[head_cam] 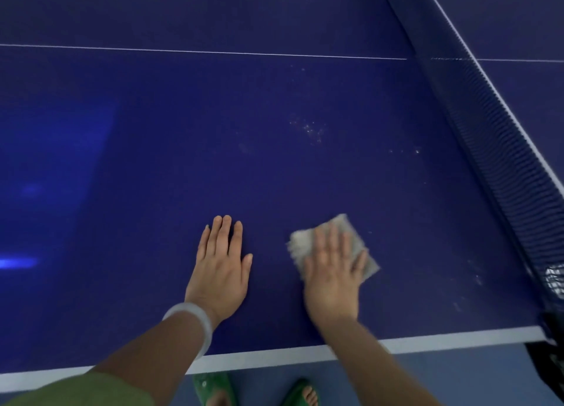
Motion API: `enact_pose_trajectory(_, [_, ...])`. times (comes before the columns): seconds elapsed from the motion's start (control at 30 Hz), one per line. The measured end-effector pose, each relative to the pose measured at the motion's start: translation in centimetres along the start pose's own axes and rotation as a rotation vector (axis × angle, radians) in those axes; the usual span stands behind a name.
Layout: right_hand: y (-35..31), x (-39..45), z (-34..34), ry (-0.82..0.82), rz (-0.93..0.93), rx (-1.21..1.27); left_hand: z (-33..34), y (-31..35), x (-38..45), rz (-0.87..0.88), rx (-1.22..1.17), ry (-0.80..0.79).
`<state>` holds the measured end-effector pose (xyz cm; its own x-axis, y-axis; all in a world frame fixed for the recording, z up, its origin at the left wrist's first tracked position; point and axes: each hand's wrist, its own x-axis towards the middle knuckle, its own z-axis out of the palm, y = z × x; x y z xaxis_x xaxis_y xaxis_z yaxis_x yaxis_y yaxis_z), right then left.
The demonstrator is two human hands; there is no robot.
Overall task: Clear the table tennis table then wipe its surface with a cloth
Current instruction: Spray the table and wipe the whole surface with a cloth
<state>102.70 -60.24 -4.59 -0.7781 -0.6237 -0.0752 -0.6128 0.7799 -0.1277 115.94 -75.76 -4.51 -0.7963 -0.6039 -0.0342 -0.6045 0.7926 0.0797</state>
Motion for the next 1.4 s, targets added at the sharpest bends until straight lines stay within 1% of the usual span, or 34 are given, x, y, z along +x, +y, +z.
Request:
enact_pose_trajectory(0.07, [-1.5,-3.7,0.7,-0.053,-0.31,-0.024,0.0,0.0,-0.1,0.002,-0.015,0.004])
enact_pose_trajectory(0.1, [-0.9,-4.7,0.8,-0.061,-0.407,-0.033,0.0,-0.1,-0.1,0.0,-0.019,0.005])
enact_pose_trajectory(0.13, [0.4,-5.0,0.7,-0.051,-0.449,-0.039,0.0,0.0,-0.1,-0.002,-0.018,0.007])
enact_pose_trajectory(0.17, [2.2,-4.7,0.6,-0.034,-0.427,-0.061,-0.1,0.0,-0.1,-0.006,-0.017,0.01])
enact_pose_trajectory(0.2, [4.2,-4.2,0.6,-0.011,-0.345,-0.075,-0.1,0.1,-0.1,-0.01,-0.017,0.011])
enact_pose_trajectory(0.23, [6.2,-3.5,0.5,0.01,-0.211,-0.062,-0.2,0.1,-0.1,-0.013,-0.018,0.011])
enact_pose_trajectory(0.3, [8.8,-2.1,-0.2,-0.012,0.125,0.019,-0.1,0.2,-0.1,-0.02,-0.017,0.006])
enact_pose_trajectory(0.33, [8.7,-1.7,-0.3,-0.028,0.253,0.066,-0.1,0.2,-0.1,-0.023,-0.013,0.005])
enact_pose_trajectory(0.37, [7.8,-1.6,-0.5,-0.028,0.33,0.093,-0.1,0.2,-0.1,-0.024,-0.011,0.003])
enact_pose_trajectory(0.4, [6.3,-1.9,-0.6,-0.02,0.338,0.096,-0.1,0.2,-0.1,-0.022,-0.012,0.002])
enact_pose_trajectory(0.43, [4.6,-2.5,-0.4,0.007,0.265,0.079,-0.1,0.2,-0.1,-0.018,-0.012,0.006])
enact_pose_trajectory(0.47, [3.0,-3.4,-0.2,0.023,0.136,0.056,-0.1,0.2,-0.1,-0.016,-0.013,0.011])
enact_pose_trajectory(0.5, [1.7,-4.5,0.1,0.0,-0.029,0.025,-0.1,0.2,-0.1,-0.014,-0.013,0.015])
enact_pose_trajectory(0.53, [1.2,-5.8,0.5,-0.031,-0.208,-0.016,0.0,0.1,-0.1,-0.012,-0.015,0.016])
enact_pose_trajectory(0.57, [1.5,-6.7,0.7,-0.055,-0.338,-0.047,0.0,0.1,-0.2,-0.011,-0.015,0.018])
enact_pose_trajectory(0.6, [2.7,-7.1,0.7,-0.062,-0.394,-0.059,0.1,0.1,-0.2,-0.012,-0.014,0.021])
enact_pose_trajectory(0.63, [4.3,-7.2,0.5,-0.054,-0.383,-0.064,0.1,0.1,-0.2,-0.013,-0.015,0.024])
enact_pose_trajectory(0.67, [6.3,-7.3,0.5,-0.022,-0.326,-0.07,0.1,0.2,-0.2,-0.014,-0.02,0.024])
enact_pose_trajectory(0.73, [10.5,-7.0,0.3,0.034,-0.134,-0.07,0.2,0.3,-0.2,-0.012,-0.021,0.02])
enact_pose_trajectory(0.77, [12.2,-6.8,0.1,0.033,-0.034,-0.055,0.2,0.3,-0.2,-0.016,-0.023,0.015])
enact_pose_trajectory(0.83, [14.0,-6.5,-0.2,0.025,0.084,-0.031,0.2,0.8,-0.3,-0.034,-0.062,0.025])
enact_pose_trajectory(0.9, [14.3,-6.3,-0.2,0.042,0.113,-0.018,-0.1,2.9,-0.3,-0.041,-0.136,0.038])
enact_pose_trajectory(0.97, [14.2,-6.3,-0.2,0.053,0.112,-0.017,-0.3,6.5,0.1,-0.012,-0.171,0.049])
enact_pose_trajectory(1.03, [14.4,-6.4,-0.2,0.046,0.094,-0.019,-0.3,10.8,0.9,0.004,-0.174,0.042])
enact_pose_trajectory(1.13, [15.8,-6.7,-0.3,0.051,0.12,-0.012,0.4,15.3,1.6,-0.041,-0.131,-0.017])
enact_pose_trajectory(1.3, [20.5,-6.8,-1.1,0.059,0.247,-0.051,1.7,16.3,1.3,-0.059,-0.021,-0.03])
enact_pose_trajectory(1.4, [24.0,-4.5,-2.0,-0.009,0.411,-0.031,2.0,16.2,1.4,-0.06,-0.001,-0.011])
